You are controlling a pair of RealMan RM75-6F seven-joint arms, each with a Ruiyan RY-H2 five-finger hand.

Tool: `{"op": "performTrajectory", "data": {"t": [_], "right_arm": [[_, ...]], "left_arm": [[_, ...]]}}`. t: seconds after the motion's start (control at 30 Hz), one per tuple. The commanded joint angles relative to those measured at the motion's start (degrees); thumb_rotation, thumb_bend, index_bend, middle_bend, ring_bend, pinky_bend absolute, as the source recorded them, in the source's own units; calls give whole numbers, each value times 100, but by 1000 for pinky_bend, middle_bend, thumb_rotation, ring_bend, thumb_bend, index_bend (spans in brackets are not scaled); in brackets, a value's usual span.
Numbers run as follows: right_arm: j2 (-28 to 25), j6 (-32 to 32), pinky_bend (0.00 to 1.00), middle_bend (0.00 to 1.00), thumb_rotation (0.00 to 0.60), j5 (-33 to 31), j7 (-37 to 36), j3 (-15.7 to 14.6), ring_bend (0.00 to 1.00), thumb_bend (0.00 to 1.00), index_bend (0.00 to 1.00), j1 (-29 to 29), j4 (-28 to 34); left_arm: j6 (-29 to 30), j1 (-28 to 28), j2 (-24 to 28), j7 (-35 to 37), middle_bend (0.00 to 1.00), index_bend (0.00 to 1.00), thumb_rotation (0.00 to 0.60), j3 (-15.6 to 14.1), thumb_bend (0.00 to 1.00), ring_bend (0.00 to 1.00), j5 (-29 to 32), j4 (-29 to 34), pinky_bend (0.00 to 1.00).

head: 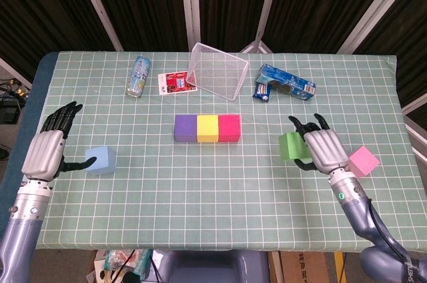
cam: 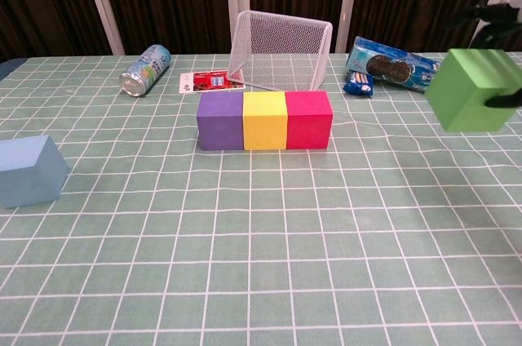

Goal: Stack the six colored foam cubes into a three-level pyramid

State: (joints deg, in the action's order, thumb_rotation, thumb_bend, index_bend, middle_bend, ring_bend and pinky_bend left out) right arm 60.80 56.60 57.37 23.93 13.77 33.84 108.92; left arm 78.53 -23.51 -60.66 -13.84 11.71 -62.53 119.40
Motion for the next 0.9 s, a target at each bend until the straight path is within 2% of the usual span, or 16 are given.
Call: {"op": "performTrajectory", "data": {"t": [0.03,0.17,0.3,0.53,0.77,0.9], "right_arm": [[-66,-228,0,389,600,-699,648,295,242,315,16,622,302],[138,-349,0,389,600,-1486,1293,412,242,316,16,1315,289],[510,-307,0,390,600,-2370,2000,387,242,315,16,2070,70],[1233,-49,0,390,600,-4282,2725,463,241,315,16,3258,-452],[1801,152,0,389,600,-5015,2996,575,242,315,16,3988,-1016],[2138,308,0,390,600,-5622,3049,763,242,315,16,4337,-1493]], "left_arm": [[10,9,21,-12,0,0,600,16,36,0,-11,17,61],[3,23,50,-10,0,0,600,26,36,0,-20,51,62],[-29,35,96,43,0,0,600,50,36,0,-2,60,61],[-121,53,165,182,0,0,600,81,36,0,39,39,62],[-239,50,221,343,0,0,600,130,36,0,134,1,62],[-282,60,273,446,0,0,600,156,36,0,135,13,53]]}}
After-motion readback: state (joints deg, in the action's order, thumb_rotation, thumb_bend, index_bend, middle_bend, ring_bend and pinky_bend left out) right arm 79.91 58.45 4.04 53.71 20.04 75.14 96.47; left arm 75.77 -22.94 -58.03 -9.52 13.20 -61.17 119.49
